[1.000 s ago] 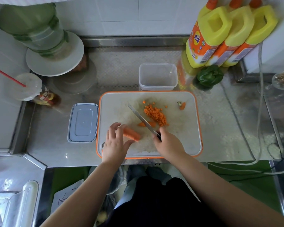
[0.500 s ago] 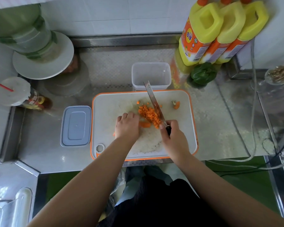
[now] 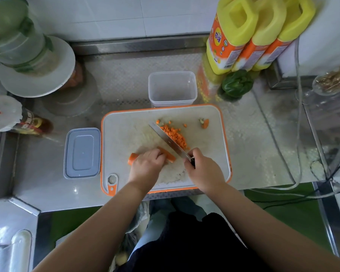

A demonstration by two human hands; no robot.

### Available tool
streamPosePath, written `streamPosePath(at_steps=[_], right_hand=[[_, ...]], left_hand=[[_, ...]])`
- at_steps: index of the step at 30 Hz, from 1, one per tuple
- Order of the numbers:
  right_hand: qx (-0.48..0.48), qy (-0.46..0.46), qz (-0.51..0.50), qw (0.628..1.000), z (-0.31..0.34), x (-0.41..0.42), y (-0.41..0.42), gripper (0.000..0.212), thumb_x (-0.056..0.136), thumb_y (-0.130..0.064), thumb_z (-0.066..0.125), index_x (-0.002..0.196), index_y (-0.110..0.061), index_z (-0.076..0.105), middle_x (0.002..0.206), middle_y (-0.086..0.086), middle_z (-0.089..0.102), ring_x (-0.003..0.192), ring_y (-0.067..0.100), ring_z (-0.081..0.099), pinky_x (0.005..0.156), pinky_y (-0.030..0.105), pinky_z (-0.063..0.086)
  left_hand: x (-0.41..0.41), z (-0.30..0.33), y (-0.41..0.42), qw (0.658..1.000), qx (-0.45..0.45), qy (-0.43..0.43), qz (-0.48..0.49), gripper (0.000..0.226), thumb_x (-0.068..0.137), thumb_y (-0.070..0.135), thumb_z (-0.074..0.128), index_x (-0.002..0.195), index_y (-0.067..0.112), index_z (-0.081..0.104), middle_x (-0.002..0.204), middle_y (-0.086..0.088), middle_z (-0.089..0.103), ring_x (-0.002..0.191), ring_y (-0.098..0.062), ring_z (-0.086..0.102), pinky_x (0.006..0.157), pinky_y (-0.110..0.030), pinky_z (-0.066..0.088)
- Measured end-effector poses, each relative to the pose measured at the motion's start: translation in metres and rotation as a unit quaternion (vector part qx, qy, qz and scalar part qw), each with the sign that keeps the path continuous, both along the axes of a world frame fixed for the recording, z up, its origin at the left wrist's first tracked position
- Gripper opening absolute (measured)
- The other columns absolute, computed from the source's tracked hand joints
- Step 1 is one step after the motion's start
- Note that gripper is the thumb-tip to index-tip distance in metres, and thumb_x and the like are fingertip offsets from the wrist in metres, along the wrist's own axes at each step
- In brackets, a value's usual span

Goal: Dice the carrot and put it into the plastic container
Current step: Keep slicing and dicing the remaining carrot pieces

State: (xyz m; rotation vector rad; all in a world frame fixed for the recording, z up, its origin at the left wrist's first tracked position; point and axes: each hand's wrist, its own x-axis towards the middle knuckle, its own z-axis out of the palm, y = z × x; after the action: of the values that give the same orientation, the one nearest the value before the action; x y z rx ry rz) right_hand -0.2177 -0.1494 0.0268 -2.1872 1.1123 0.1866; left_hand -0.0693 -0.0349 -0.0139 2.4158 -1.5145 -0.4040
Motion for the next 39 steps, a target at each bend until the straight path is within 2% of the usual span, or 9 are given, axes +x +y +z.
streamPosePath(at_steps=[2, 4, 10, 17, 21, 24, 27, 31, 39], right_hand=[[-0.007, 0.022, 0.022, 0.999, -0.002, 0.001, 0.001, 0.023, 0.098, -0.036, 0.043, 0.107, -0.015, 0.048, 0.079, 0.005, 0.065, 0.073, 0.028, 0.061, 0.060, 0.038, 0.047], [-0.022, 0.042, 0.048, 0.998, -0.004, 0.001, 0.003, 0.025, 0.099, -0.036, 0.040, 0.109, -0.015, 0.051, 0.082, 0.005, 0.066, 0.075, 0.029, 0.062, 0.062, 0.039, 0.048], [-0.050, 0.069, 0.057, 0.995, -0.007, -0.001, 0.002, 0.030, 0.101, -0.035, 0.036, 0.107, -0.015, 0.057, 0.086, 0.005, 0.067, 0.079, 0.029, 0.063, 0.059, 0.032, 0.040], [-0.034, 0.081, 0.099, 0.991, 0.002, -0.001, 0.008, 0.031, 0.102, -0.032, 0.033, 0.106, -0.012, 0.056, 0.090, 0.008, 0.065, 0.082, 0.029, 0.062, 0.066, 0.036, 0.046], [-0.031, 0.100, 0.095, 0.990, 0.002, 0.004, 0.008, 0.021, 0.101, -0.024, 0.039, 0.100, -0.011, 0.055, 0.079, 0.004, 0.057, 0.074, 0.026, 0.058, 0.059, 0.033, 0.042], [-0.039, 0.120, 0.097, 0.987, 0.001, 0.008, 0.009, 0.010, 0.098, -0.015, 0.045, 0.099, -0.012, 0.054, 0.075, 0.000, 0.050, 0.075, 0.025, 0.059, 0.057, 0.030, 0.036], [-0.040, 0.129, 0.090, 0.987, -0.002, 0.014, 0.010, 0.011, 0.098, -0.015, 0.046, 0.101, -0.012, 0.056, 0.087, 0.004, 0.061, 0.084, 0.025, 0.063, 0.061, 0.029, 0.036], [-0.020, 0.136, 0.087, 0.987, -0.007, 0.019, 0.010, 0.015, 0.097, -0.013, 0.045, 0.102, -0.011, 0.060, 0.096, 0.008, 0.066, 0.091, 0.028, 0.063, 0.066, 0.031, 0.041], [0.041, 0.130, 0.083, 0.987, -0.003, 0.017, -0.006, 0.030, 0.101, -0.034, 0.040, 0.106, -0.011, 0.058, 0.099, 0.009, 0.063, 0.094, 0.028, 0.060, 0.076, 0.036, 0.049]], left_hand=[[-0.004, -0.010, 0.005, 1.000, -0.013, -0.014, -0.023, 0.017, 0.078, 0.009, 0.075, 0.087, 0.020, 0.067, 0.088, 0.008, 0.060, 0.079, -0.015, 0.059, 0.056, -0.030, 0.049], [-0.006, -0.014, 0.004, 0.999, -0.030, -0.019, -0.035, 0.017, 0.074, 0.004, 0.077, 0.083, 0.014, 0.066, 0.084, 0.001, 0.059, 0.076, -0.020, 0.057, 0.054, -0.030, 0.048], [-0.009, -0.020, -0.004, 0.999, -0.041, -0.001, -0.028, 0.028, 0.065, -0.002, 0.078, 0.084, 0.016, 0.070, 0.083, 0.001, 0.060, 0.076, -0.020, 0.057, 0.058, -0.031, 0.051], [-0.009, -0.023, -0.004, 0.996, -0.087, 0.022, -0.010, 0.031, 0.065, -0.005, 0.076, 0.085, 0.019, 0.072, 0.082, 0.001, 0.063, 0.075, -0.021, 0.059, 0.055, -0.030, 0.049], [-0.010, -0.027, -0.003, 0.994, -0.113, 0.004, -0.005, 0.028, 0.067, -0.005, 0.076, 0.084, 0.016, 0.072, 0.080, 0.000, 0.063, 0.072, -0.022, 0.057, 0.054, -0.026, 0.041], [-0.010, -0.029, -0.004, 0.991, -0.133, -0.019, -0.004, 0.022, 0.070, -0.003, 0.079, 0.084, 0.014, 0.073, 0.080, -0.002, 0.063, 0.071, -0.023, 0.056, 0.056, -0.029, 0.043], [-0.010, -0.028, -0.004, 0.988, -0.154, -0.023, -0.006, 0.024, 0.068, -0.004, 0.080, 0.084, 0.013, 0.074, 0.082, -0.002, 0.065, 0.073, -0.023, 0.058, 0.059, -0.030, 0.046], [-0.011, -0.026, -0.004, 0.984, -0.176, -0.019, -0.013, 0.023, 0.069, -0.004, 0.080, 0.083, 0.012, 0.073, 0.083, -0.001, 0.066, 0.076, -0.020, 0.059, 0.062, -0.028, 0.048], [-0.011, -0.026, -0.001, 0.987, -0.159, -0.028, -0.012, 0.019, 0.070, -0.002, 0.081, 0.084, 0.008, 0.072, 0.088, -0.004, 0.068, 0.081, -0.023, 0.064, 0.067, -0.033, 0.055]])
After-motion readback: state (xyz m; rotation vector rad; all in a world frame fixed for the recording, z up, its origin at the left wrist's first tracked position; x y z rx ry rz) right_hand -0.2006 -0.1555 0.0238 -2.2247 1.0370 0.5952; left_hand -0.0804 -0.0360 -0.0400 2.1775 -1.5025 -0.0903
